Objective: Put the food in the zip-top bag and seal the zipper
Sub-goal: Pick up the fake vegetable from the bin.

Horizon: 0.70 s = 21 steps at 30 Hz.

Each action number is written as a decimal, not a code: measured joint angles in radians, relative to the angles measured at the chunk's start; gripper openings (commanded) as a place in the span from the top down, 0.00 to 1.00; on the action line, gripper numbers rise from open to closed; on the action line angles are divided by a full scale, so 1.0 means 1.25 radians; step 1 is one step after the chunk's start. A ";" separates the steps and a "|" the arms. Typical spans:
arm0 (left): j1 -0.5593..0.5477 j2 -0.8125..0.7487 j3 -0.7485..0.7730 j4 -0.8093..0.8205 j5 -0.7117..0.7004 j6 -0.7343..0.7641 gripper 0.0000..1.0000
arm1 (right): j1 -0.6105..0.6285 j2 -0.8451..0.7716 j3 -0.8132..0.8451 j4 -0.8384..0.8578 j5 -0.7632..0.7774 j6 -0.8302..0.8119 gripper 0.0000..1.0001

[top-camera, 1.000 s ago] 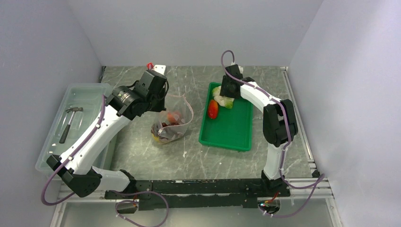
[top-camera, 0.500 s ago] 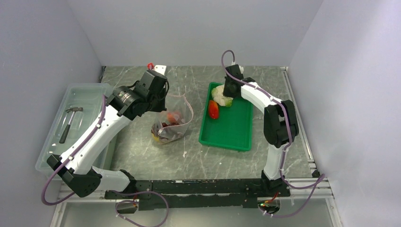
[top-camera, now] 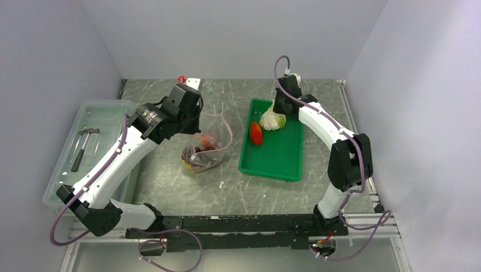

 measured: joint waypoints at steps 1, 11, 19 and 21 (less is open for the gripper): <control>0.000 0.000 -0.001 0.001 0.002 0.000 1.00 | 0.000 -0.003 -0.005 0.000 0.002 -0.002 0.79; 0.000 0.006 -0.001 0.006 0.016 0.000 1.00 | 0.000 -0.001 -0.030 -0.018 -0.004 -0.015 0.35; 0.000 0.006 -0.001 0.006 0.016 0.000 1.00 | 0.000 -0.001 -0.032 -0.019 -0.002 -0.020 0.21; 0.000 0.008 -0.001 0.006 0.016 0.000 1.00 | 0.000 -0.004 -0.039 -0.018 0.007 -0.020 0.18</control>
